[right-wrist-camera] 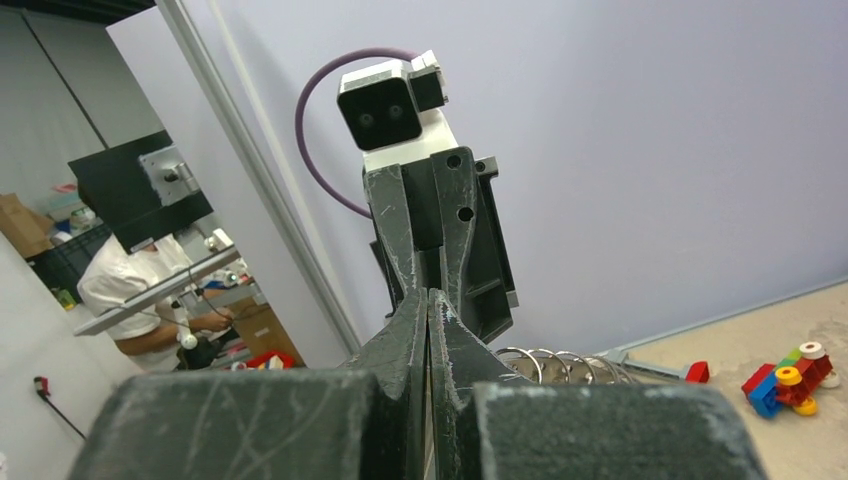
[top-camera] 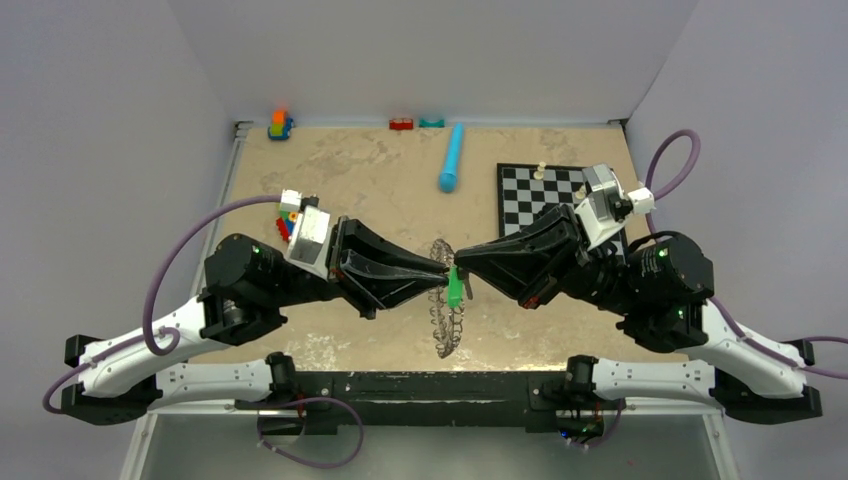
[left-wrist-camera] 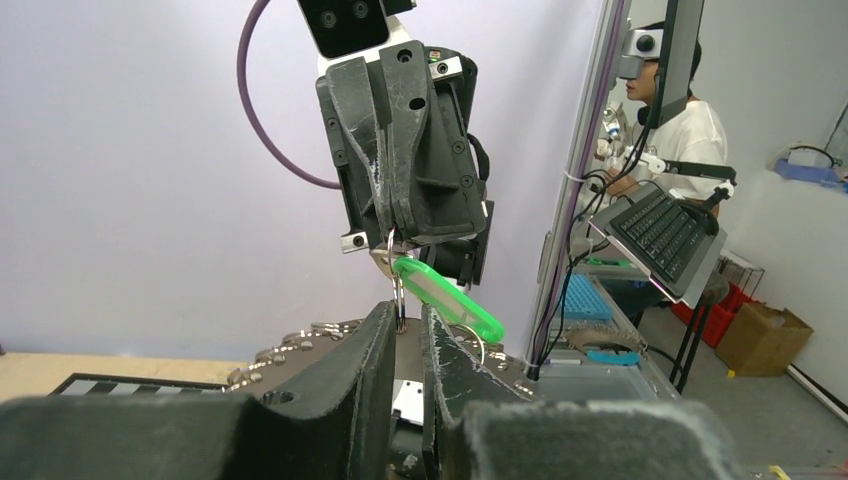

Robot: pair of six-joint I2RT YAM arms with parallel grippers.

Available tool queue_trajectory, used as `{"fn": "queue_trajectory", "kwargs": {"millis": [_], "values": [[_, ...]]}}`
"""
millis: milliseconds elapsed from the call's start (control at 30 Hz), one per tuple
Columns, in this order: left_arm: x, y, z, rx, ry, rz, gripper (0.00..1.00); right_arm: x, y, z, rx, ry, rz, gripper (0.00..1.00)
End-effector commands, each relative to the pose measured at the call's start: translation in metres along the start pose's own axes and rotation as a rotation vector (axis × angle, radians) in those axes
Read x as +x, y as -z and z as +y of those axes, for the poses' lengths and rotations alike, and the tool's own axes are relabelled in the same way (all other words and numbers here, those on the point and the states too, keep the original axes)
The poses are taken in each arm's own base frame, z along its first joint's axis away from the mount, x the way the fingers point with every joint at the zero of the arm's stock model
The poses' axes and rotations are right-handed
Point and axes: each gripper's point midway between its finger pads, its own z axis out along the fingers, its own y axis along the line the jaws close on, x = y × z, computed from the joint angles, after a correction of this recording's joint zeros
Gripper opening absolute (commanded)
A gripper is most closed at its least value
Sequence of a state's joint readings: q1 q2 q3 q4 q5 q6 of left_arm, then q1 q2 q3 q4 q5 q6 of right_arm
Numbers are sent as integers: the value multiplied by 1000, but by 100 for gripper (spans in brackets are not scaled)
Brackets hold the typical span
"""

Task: Remove the keys from the keyring

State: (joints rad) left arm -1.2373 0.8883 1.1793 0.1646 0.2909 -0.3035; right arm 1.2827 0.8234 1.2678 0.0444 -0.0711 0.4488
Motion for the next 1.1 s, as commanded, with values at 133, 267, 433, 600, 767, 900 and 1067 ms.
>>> {"fn": "queue_trajectory", "kwargs": {"millis": [133, 267, 433, 600, 767, 900, 1067], "values": [[-10, 1, -2, 4, -20, -45, 16, -23, -1, 14, -58, -3, -85, 0], [-11, 1, -2, 1, -21, -48, 7, -23, -2, 15, -63, -5, -84, 0], [-13, 3, -3, -1, -22, -51, 0, -22, -4, 16, -68, -9, -81, 0], [-14, 3, -2, -7, -24, -53, 0, -18, -7, 15, -72, -14, -70, 0], [-14, 6, 0, -24, -24, -49, 0, -14, -9, 13, -65, -14, -60, 0], [-13, 11, 9, -87, -21, -17, 0, -7, -11, 8, -44, -12, -31, 0], [-1, 17, 29, -210, -14, 86, 0, 4, -17, -5, 16, -1, 15, 0]]}}
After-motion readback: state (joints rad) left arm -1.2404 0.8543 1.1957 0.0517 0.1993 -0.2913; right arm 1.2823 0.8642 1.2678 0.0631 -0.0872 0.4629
